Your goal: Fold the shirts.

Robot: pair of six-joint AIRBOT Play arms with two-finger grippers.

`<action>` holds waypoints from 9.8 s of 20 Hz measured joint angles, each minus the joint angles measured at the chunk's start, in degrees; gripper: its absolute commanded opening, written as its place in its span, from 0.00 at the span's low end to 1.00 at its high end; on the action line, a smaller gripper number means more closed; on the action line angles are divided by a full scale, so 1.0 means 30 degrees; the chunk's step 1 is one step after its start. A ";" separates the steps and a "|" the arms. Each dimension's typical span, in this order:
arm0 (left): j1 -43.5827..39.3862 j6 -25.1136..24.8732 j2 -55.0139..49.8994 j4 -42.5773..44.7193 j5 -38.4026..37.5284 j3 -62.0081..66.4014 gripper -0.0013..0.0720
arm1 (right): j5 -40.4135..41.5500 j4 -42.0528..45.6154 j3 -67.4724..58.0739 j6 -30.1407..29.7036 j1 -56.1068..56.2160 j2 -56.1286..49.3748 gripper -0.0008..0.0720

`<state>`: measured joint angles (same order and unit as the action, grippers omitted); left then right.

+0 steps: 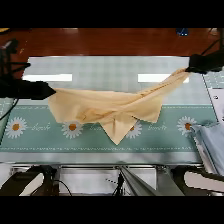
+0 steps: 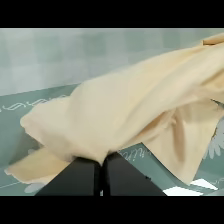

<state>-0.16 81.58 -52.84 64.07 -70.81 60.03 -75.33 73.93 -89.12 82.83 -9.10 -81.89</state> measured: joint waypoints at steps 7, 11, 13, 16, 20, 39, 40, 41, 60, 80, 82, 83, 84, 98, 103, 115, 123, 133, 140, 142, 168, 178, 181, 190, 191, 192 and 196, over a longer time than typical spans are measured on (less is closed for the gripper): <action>-0.1537 -0.0029 -0.3293 -0.0007 0.2164 -0.1756 0.05 | 0.0539 -0.0066 0.0000 0.0335 0.0444 -0.3453 0.57; -0.2178 -0.0029 -0.4211 -0.0015 0.2484 -0.1923 0.05 | -0.0605 0.1341 -0.0015 -0.0911 -0.0415 -0.2237 0.60; -0.2295 -0.0029 -0.4379 -0.0015 0.2543 -0.1945 0.05 | -0.1260 0.2601 0.0313 -0.0998 -0.1501 -0.1435 0.60; -0.2382 -0.0029 -0.4488 -0.0007 0.2579 -0.1960 0.05 | -0.1661 0.1625 0.3045 -0.1086 -0.3963 -0.0073 0.67; -0.2426 -0.0029 -0.4546 -0.0007 0.2586 -0.1967 0.05 | -0.0831 -0.3067 0.9420 -0.3308 -0.5654 0.1654 0.69; -0.2441 -0.0015 -0.4554 -0.0015 0.2324 -0.1967 0.05 | 0.8123 -1.2451 1.8739 -0.5253 0.0525 0.2470 0.05; -0.2441 -0.0015 -0.4554 -0.0015 0.2463 -0.1960 0.05 | 0.8466 -1.2582 1.8739 -0.5034 0.0809 0.2470 0.05; -0.2426 -0.0022 -0.4554 -0.0007 0.2557 -0.1916 0.05 | 0.8641 -1.2721 1.8710 -0.4896 0.1042 0.2470 0.05; -0.2368 -0.0321 0.2878 0.4918 0.0430 1.7726 0.04 | 0.6120 -0.3184 -0.2710 0.1807 0.1610 1.3340 0.05; -0.2368 0.2878 0.4575 0.4503 -1.0659 1.3085 0.04 | -0.9581 0.1821 -0.4328 0.3009 0.1610 1.1992 0.05; -0.2368 0.2273 0.3446 0.4495 -0.8976 1.0775 0.05 | -0.8888 0.2200 -0.3461 0.2237 0.1610 0.9945 0.05; -0.2368 0.1938 0.2637 0.4503 -0.7854 0.9814 0.05 | -0.8080 0.2361 -0.3155 0.1938 0.1610 0.8735 0.05; -0.2368 0.1654 0.1778 0.4517 -0.6768 0.9122 0.05 | -0.7053 0.2448 -0.2943 0.1763 0.1610 0.7584 0.05; -0.2368 0.0699 -1.1140 0.3330 0.5231 0.7213 0.05 | 0.4656 0.1902 -0.2404 0.1778 0.1632 -0.3971 0.05; -0.2055 0.0663 -1.2524 0.2922 0.4197 0.7373 0.40 | 0.2892 0.1953 -0.2579 0.1749 0.1632 -0.5362 0.53; 0.2907 0.0729 -1.0936 0.3803 -0.7548 0.9661 0.74 | -0.5588 0.2674 -0.4109 -0.1158 -0.3920 -0.0801 0.69; 0.5027 -0.1610 -0.5238 0.0743 -0.5020 -0.2827 0.74 | -0.4663 -0.0933 0.4051 -0.1967 -0.9755 0.2936 0.68; 0.6011 -0.3606 -0.6127 -0.1967 -0.0517 -0.8182 0.72 | -0.2630 -0.3606 0.7461 -0.3417 -1.0564 0.3534 0.66; 0.4189 -0.4109 -0.7584 -0.4466 0.2455 -0.8502 0.05 | -0.2579 -0.4845 0.7599 -0.3920 -1.0601 0.3650 0.66; 0.3978 -0.4313 -0.7657 -0.4677 0.2688 -0.8502 0.05 | -0.2834 -0.3016 0.7868 -0.3854 -1.0754 0.3752 0.63; 0.3789 -0.5501 -0.6433 -0.5093 0.2783 -0.8371 0.05 | 0.0605 -0.2004 1.6662 -0.3177 -0.5872 0.3060 0.56; 0.3789 -0.6229 -0.6237 -0.5989 0.2674 -0.6776 0.04 | 0.0845 -0.5304 1.6742 -0.4291 -0.5581 0.2630 0.05; 0.3789 -0.6368 -0.5319 -0.6368 0.2412 -0.4182 0.04 | 0.0029 -0.7351 1.5846 -0.5544 -0.5581 0.3264 0.05; 0.3789 -0.6448 0.0823 -0.6572 0.3417 1.0171 0.05 | 0.3053 -1.2517 0.3679 -0.6156 -0.5581 1.0120 0.05; 0.3789 -0.6441 0.1486 -0.6411 0.3781 1.1686 0.04 | 0.3891 -1.2094 0.2164 -0.5697 -0.5581 1.0870 0.05; 0.3789 -0.6280 0.2084 -0.6113 0.3985 1.2852 0.04 | 0.4539 -1.1366 0.0648 -0.5056 -0.5581 1.1584 0.05; 0.3789 -0.4328 0.4779 -0.3971 0.3789 1.5577 0.04 | 0.4597 -0.7373 -0.3366 -0.2200 -0.5581 1.3879 0.05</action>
<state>11.20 68.60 -38.50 52.16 -59.44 106.76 -61.54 51.81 -99.22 76.23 -25.85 -40.25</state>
